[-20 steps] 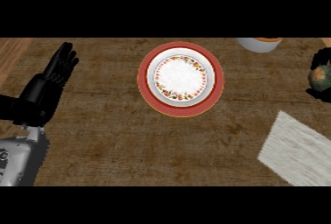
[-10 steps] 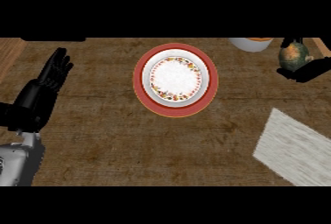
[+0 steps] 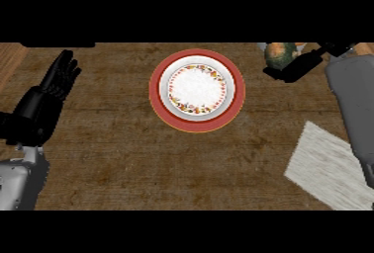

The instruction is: Pick the squash from the placemat and place it in the plate

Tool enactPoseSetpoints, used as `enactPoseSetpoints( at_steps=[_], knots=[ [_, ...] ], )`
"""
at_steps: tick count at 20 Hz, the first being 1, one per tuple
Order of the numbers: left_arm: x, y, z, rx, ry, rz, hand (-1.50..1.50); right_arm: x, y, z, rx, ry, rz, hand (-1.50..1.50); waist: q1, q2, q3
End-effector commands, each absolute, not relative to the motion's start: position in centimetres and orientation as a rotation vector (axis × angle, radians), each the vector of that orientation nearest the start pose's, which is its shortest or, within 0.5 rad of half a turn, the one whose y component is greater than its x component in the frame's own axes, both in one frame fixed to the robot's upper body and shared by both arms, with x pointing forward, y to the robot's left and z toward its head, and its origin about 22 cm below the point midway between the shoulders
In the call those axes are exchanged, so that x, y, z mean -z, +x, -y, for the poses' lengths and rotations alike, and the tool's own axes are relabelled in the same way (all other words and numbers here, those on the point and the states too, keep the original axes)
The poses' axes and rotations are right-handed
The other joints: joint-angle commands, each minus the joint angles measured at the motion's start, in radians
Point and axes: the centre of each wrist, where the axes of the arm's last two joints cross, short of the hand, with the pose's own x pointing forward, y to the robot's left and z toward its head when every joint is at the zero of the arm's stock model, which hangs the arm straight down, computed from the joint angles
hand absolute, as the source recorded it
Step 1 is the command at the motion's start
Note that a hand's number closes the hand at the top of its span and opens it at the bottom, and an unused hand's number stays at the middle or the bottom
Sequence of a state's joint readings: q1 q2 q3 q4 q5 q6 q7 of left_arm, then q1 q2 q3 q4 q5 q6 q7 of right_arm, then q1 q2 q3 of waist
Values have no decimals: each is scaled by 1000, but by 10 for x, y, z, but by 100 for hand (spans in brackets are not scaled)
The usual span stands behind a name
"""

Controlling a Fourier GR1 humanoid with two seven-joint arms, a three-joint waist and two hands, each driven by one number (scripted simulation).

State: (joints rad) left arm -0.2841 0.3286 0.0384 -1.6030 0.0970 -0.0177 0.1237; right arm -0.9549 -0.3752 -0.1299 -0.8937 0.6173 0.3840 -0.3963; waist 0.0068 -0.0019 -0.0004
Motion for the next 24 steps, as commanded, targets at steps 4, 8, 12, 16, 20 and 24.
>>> enactPoseSetpoints(
  at_steps=[4,8,12,16,20,24],
  knots=[
    [-114,305,-282,237,152,1750,0,-189,441,168,-1108,-237,1829,150,3,2,0],
    [-102,308,-272,248,132,1747,0,-157,444,132,-1153,-263,1772,150,8,6,0],
    [-102,293,-297,245,123,1763,0,-157,454,119,-1182,-349,1737,150,27,9,0],
    [-90,296,-275,259,91,1764,0,-123,444,75,-1206,-371,1749,150,36,14,0],
    [-108,308,-273,275,107,1766,0,-107,446,74,-1162,-340,1655,150,41,15,0],
    [-100,289,-271,280,83,1768,0,-77,442,83,-1090,-319,1601,-150,67,17,0]
  ],
)
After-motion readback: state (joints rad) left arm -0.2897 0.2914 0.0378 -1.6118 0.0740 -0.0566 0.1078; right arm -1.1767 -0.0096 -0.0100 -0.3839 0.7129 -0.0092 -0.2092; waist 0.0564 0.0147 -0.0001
